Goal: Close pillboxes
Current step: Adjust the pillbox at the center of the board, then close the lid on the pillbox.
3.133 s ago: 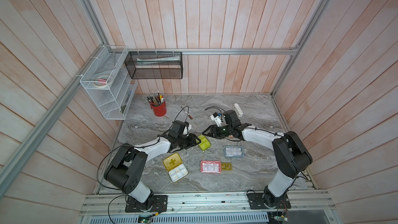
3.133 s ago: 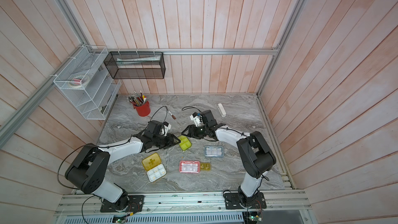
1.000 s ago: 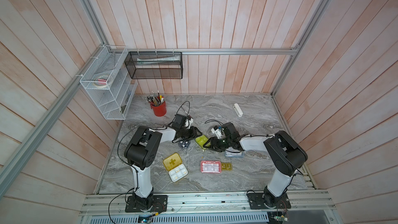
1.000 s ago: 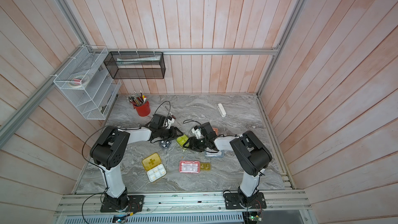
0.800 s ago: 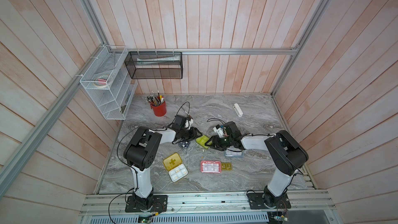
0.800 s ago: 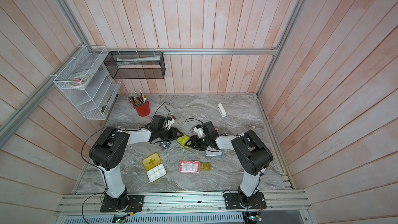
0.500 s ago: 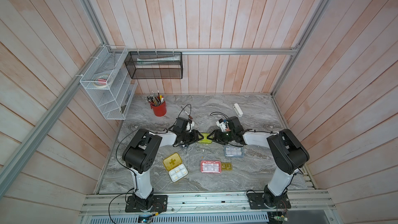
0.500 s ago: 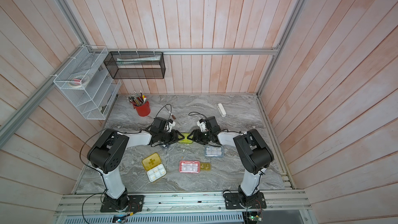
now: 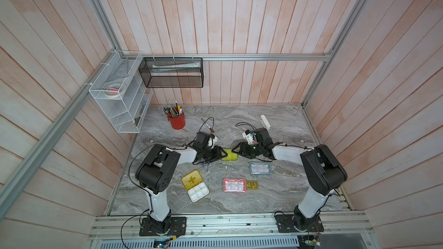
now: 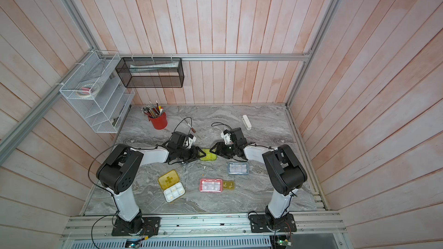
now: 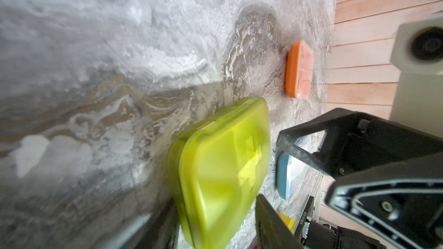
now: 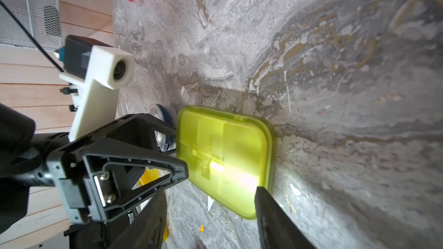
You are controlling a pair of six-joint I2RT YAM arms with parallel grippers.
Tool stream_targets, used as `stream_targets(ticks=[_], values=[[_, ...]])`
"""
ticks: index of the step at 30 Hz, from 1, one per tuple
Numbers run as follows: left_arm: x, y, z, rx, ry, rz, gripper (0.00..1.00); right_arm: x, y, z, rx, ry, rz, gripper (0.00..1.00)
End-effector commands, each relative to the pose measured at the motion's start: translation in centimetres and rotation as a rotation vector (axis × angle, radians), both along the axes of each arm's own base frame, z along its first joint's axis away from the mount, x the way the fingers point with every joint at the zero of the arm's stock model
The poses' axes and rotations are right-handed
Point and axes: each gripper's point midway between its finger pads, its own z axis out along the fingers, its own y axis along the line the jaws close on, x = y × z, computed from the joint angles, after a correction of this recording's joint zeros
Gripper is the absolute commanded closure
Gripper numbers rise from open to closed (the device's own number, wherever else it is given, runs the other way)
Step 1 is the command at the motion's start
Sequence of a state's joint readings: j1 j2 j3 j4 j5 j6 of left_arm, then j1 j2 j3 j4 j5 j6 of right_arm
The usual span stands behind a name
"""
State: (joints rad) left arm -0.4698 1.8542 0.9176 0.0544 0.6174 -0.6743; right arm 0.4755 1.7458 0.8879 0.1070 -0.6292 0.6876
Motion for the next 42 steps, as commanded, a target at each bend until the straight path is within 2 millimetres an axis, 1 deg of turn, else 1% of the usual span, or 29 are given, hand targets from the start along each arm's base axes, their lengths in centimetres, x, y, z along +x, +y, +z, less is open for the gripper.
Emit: stream_targets(ticks=[1,5,9,11,16,20,28,34,39,42], values=[[-0.4,0.4,0.5,0.005,-0.009,-0.010,0.47,-0.5,0.1,0.5,0.009,-0.014,-0.003,0.40],[-0.7,0.8,0.4,0.021,-0.014,-0.005,0.47,-0.5,0.0,0.6,-0.004,-0.022,0.005,0.40],[-1.1,1.5,-0.4,0.048,0.005,0.001,0.47,-0.7,-0.2,0.6,-0.010,-0.032,0.010,0.39],[-1.2,1.7,-0.5,0.050,0.011,0.007,0.46,-1.0,-0.2,0.7,-0.003,-0.036,0.015,0.39],[-0.9,2.1,0.4,0.055,-0.003,0.019,0.43,-1.4,-0.1,1.3,0.016,-0.055,0.043,0.38],[-0.8,2.5,0.9,0.060,-0.012,0.026,0.42,-1.3,-0.3,1.7,0.003,-0.079,0.047,0.37],[-1.1,2.8,1.6,0.028,-0.012,0.039,0.41,-1.2,-0.7,1.0,-0.001,-0.067,0.054,0.37],[-1.0,3.9,1.6,0.059,-0.014,0.078,0.41,-1.2,-0.7,0.5,0.000,-0.059,0.060,0.37],[-1.0,3.6,2.5,0.025,-0.026,0.075,0.41,-1.5,-0.6,0.0,0.006,-0.046,0.068,0.37],[-1.1,3.4,2.6,0.009,-0.024,0.069,0.41,-1.4,-0.4,-0.4,0.014,-0.037,0.074,0.37]])
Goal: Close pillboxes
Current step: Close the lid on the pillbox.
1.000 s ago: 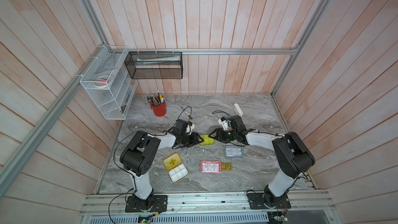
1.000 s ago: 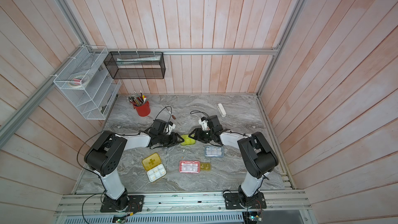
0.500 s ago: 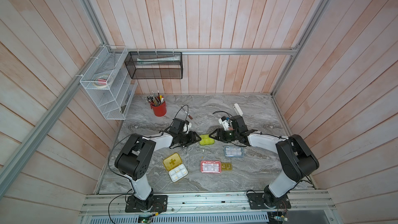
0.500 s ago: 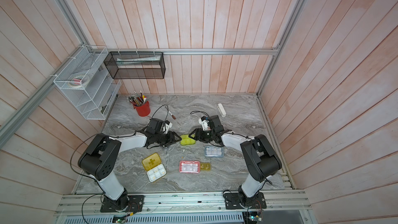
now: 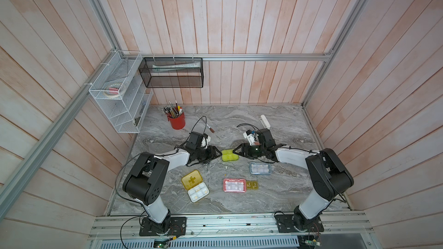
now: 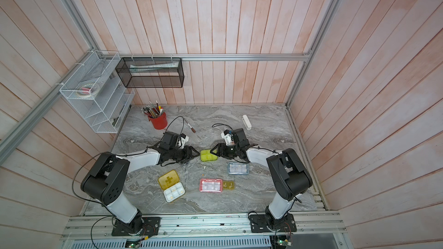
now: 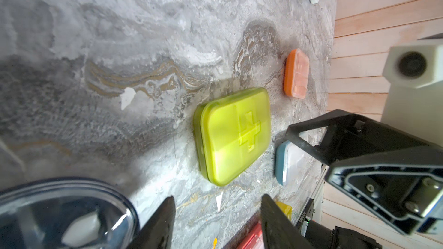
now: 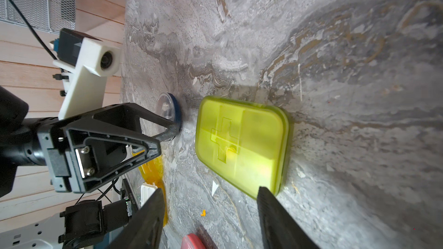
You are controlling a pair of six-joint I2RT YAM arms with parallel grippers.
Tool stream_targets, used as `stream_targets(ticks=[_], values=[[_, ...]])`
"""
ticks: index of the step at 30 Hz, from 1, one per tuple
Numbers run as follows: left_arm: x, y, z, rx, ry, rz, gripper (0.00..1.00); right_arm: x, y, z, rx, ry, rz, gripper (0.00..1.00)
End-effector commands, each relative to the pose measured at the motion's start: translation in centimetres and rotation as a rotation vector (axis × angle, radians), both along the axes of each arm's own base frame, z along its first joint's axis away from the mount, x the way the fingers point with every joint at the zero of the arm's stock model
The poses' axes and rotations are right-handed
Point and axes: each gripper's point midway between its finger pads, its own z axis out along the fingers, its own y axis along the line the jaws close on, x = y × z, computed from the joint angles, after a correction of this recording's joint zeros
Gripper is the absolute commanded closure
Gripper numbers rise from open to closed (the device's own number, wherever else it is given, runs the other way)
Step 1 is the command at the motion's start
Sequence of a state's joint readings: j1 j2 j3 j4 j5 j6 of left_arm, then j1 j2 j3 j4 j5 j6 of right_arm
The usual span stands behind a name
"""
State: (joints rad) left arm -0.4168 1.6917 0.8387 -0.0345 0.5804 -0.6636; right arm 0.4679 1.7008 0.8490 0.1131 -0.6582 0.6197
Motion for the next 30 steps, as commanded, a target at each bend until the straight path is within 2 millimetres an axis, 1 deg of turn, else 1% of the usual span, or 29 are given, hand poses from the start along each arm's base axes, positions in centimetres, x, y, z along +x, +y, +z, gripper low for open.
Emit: stream_targets(ticks=[1,7,16,25,30], values=[[-0.3,0.0,0.4,-0.024,-0.007,-0.002,0.41,-0.5,0.0,-1.3,0.004,0.019,0.023,0.37],[-0.8,-0.5,-0.2,-0.058,0.014,-0.009,0.42,-0.7,0.2,-2.3,0.000,0.046,0.027,0.37],[-0.6,-1.7,-0.4,-0.070,0.014,-0.029,0.43,-0.7,0.1,-2.5,-0.008,0.049,0.025,0.37],[-0.7,-1.8,-1.1,-0.069,0.022,-0.025,0.44,-1.0,0.2,-3.2,-0.014,0.063,0.029,0.37],[-0.5,-1.9,-1.3,-0.072,0.028,-0.023,0.44,-1.0,-0.1,-3.4,-0.036,0.057,0.026,0.37]])
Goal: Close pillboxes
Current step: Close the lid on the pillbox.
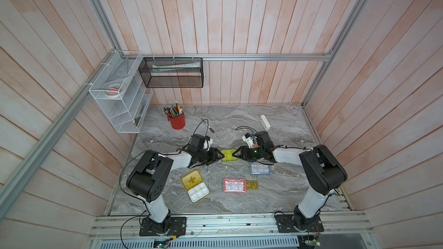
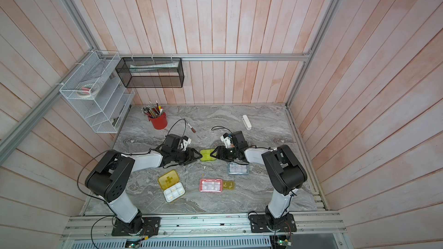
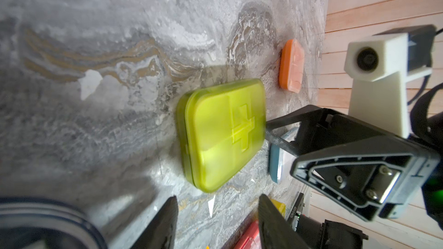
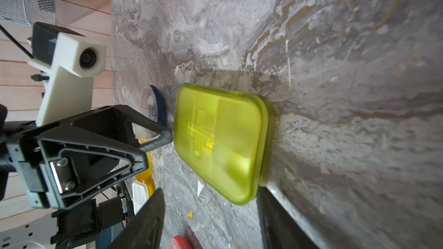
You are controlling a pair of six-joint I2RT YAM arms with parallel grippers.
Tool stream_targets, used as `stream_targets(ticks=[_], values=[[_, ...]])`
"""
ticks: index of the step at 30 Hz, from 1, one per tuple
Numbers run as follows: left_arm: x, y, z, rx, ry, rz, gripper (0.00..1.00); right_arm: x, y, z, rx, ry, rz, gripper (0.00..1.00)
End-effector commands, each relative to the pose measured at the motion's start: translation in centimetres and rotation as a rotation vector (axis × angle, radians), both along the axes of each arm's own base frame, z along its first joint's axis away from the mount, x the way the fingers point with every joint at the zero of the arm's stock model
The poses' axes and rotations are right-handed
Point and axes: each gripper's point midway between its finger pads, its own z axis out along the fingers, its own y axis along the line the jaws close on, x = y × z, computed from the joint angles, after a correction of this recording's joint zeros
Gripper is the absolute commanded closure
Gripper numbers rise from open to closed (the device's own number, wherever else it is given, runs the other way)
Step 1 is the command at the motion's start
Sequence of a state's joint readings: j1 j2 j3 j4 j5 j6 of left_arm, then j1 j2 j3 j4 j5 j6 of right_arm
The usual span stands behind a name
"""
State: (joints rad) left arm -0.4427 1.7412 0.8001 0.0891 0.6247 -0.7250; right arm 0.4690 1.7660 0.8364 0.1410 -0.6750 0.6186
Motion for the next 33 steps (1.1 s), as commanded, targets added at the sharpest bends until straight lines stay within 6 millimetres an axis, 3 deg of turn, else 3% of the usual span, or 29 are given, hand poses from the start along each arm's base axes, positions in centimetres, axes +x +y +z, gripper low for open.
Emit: stream_targets(ticks=[1,13,33], values=[[0.2,-0.5,-0.3,-0.011,0.001,-0.008,0.44,-0.5,-0.2,-1.0,-0.029,0.005,0.013,0.37],[0.0,-0.7,-0.9,0.015,0.007,-0.022,0.44,-0.4,-0.8,-2.1,-0.081,0.016,0.003,0.37],[-0.1,-0.8,-1.6,0.056,0.006,-0.033,0.44,-0.6,0.1,-2.2,-0.083,0.020,0.023,0.37]])
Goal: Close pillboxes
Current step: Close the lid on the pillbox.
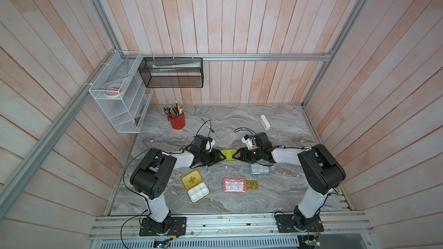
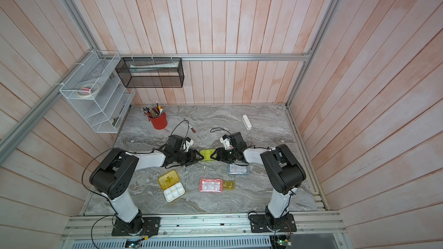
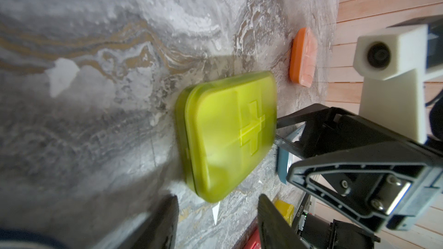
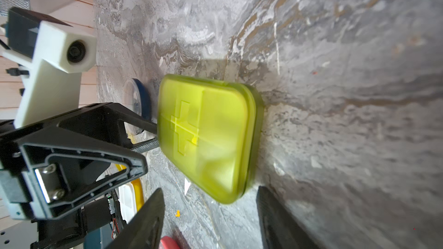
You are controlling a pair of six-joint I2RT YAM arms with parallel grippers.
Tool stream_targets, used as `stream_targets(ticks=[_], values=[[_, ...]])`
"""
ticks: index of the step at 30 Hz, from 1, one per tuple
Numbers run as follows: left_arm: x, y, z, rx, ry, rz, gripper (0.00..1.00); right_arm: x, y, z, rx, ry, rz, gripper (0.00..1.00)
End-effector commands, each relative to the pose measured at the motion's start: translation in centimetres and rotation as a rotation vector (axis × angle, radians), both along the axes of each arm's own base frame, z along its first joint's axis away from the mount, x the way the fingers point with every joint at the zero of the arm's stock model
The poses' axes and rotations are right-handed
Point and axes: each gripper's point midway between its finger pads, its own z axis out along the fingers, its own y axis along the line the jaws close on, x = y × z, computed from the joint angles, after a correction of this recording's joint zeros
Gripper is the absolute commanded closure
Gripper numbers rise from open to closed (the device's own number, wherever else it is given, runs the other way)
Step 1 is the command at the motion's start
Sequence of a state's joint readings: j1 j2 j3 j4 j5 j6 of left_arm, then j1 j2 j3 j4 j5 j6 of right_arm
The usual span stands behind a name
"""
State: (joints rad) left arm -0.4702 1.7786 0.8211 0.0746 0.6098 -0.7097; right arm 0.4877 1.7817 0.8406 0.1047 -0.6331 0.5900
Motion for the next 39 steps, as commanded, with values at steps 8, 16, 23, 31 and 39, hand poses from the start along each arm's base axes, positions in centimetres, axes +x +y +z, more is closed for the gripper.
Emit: stream_targets(ticks=[8,16,23,31,39], values=[[0.4,0.1,-0.9,0.041,-0.006,-0.005,0.45,0.0,-0.1,-1.3,-0.055,0.011,0.005,0.37],[0.7,0.4,-1.2,0.061,-0.003,0.002,0.45,0.1,-0.4,-1.9,-0.075,0.011,0.003,0.37],[1.1,0.3,-1.4,0.061,0.001,0.001,0.44,0.5,-0.9,-2.5,-0.078,0.019,-0.002,0.37],[1.5,0.4,-2.2,0.073,0.010,0.000,0.45,0.9,-1.1,-3.1,-0.082,0.030,0.000,0.37],[1.5,0.7,-2.9,0.078,0.021,0.005,0.45,1.1,-1.2,-3.7,-0.101,0.035,-0.003,0.37]])
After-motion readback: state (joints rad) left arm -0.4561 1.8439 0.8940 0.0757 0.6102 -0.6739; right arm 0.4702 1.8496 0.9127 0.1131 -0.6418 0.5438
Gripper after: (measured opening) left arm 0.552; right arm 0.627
